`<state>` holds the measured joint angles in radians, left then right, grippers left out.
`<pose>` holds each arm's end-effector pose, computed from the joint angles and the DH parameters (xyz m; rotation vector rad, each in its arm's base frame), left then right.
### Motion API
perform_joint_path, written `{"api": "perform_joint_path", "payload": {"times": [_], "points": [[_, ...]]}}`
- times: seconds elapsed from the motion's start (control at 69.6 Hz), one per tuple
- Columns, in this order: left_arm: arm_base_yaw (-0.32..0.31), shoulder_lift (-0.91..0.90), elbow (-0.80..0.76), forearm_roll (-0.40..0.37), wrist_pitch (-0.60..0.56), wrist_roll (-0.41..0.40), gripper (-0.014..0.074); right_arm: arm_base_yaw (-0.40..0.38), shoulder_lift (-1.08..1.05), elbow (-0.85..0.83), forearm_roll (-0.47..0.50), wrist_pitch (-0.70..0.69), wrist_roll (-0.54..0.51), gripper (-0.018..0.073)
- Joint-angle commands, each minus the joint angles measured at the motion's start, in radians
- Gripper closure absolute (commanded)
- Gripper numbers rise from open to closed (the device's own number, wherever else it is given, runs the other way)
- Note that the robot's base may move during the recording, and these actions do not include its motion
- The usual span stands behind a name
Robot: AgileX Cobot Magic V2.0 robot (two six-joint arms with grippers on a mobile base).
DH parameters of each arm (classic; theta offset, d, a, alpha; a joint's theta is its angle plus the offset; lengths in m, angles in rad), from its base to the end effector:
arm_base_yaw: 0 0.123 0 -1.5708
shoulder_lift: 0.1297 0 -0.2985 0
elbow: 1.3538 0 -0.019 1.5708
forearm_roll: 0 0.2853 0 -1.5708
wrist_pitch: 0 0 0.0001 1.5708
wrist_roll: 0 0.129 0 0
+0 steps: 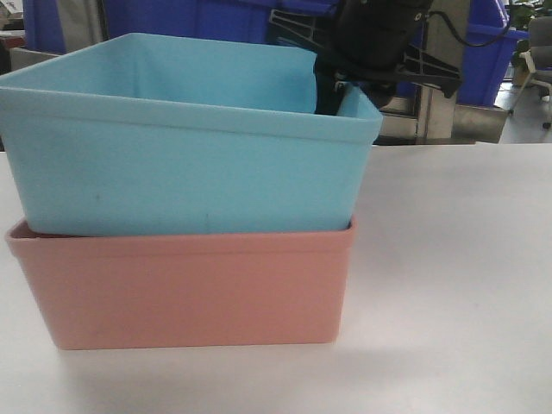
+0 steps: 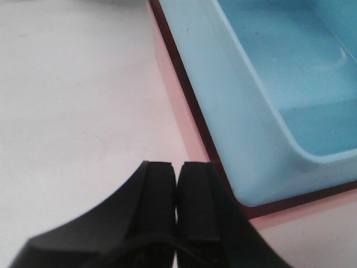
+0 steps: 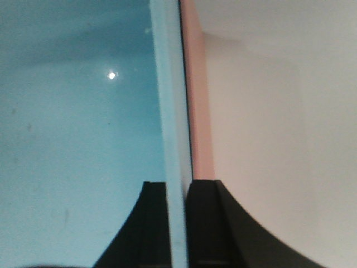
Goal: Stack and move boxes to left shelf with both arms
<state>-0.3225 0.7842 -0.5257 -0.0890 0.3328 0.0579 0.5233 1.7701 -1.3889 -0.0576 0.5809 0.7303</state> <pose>0.2027 -0.0717 0.2673 0.3250 2.0569 -0.2434 0.3985 0.2252 0.2421 0.2133 2.4987 0.4837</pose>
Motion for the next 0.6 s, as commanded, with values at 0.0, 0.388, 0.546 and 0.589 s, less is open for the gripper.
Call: {"api": "perform_joint_path", "payload": {"times": [0.0,0.388,0.546,0.589], "points": [[-0.010,-0.002,-0.029,-0.009,-0.076,0.000,0.0611,0.000,-0.062,-0.039,-0.012,-0.078,-0.037,0.0498],[-0.010,0.010,-0.081,-0.009,0.002,0.000,0.0461,0.000,-0.086,-0.040,-0.018,-0.034,-0.064,-0.0036],[-0.010,0.082,-0.227,-0.018,0.153,-0.002,0.0194,0.000,-0.136,-0.042,-0.021,-0.021,-0.158,-0.0054],[-0.010,0.108,-0.277,-0.040,0.179,-0.002,0.0136,0.000,-0.146,-0.042,-0.021,-0.015,-0.177,-0.0054]]}}
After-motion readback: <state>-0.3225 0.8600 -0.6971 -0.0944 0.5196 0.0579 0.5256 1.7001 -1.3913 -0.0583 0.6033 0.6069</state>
